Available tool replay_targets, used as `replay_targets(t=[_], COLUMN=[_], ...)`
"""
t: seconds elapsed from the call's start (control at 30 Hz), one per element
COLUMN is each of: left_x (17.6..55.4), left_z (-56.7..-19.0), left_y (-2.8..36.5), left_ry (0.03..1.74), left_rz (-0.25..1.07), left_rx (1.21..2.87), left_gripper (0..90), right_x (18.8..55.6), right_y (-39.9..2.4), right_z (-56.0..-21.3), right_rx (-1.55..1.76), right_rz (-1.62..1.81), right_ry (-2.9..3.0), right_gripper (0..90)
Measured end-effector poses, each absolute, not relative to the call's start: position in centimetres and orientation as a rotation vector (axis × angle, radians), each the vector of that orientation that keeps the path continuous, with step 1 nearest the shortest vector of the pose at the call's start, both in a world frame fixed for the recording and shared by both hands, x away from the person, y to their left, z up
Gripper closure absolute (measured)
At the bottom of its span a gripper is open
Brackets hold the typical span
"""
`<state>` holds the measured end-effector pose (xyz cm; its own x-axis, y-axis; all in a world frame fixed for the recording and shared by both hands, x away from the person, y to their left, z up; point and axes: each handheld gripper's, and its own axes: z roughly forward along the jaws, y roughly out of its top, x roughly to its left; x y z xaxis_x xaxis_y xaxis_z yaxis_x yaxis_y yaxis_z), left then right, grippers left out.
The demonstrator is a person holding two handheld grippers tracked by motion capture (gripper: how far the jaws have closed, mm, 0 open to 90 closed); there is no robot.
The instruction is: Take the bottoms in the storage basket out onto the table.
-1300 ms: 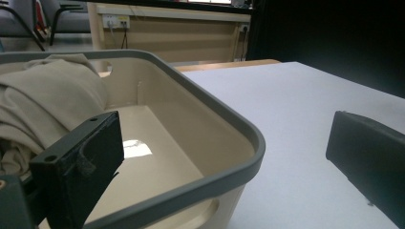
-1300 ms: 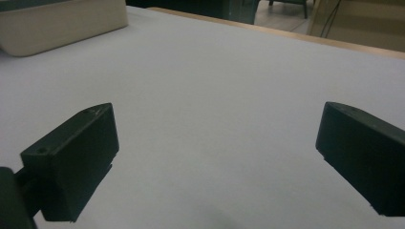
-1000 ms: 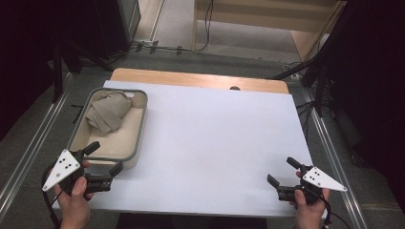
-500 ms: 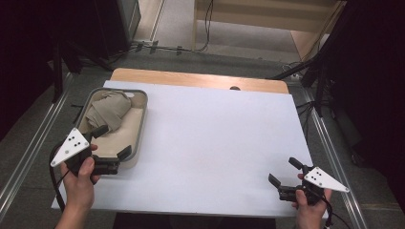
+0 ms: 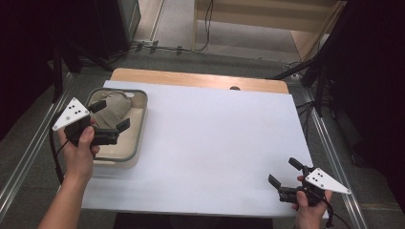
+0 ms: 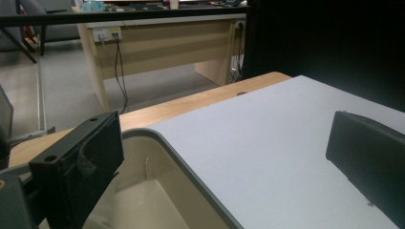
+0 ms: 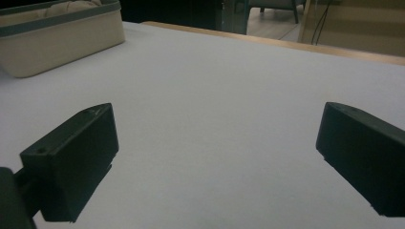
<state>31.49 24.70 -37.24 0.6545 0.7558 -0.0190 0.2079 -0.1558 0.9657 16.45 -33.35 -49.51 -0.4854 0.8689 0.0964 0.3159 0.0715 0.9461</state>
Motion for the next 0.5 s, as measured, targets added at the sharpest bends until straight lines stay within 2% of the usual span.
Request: replay_targets(t=[0.5], left_x=[36.6], left_z=[-36.1], left_y=[24.6], left_ry=[0.836], left_rz=[0.547], left_rx=[1.736], left_gripper=[0.0], right_x=[16.5], right_y=[-33.3], right_z=[-49.6], right_rx=[1.172], right_rz=[1.422], right_ry=[1.851], right_gripper=[0.0])
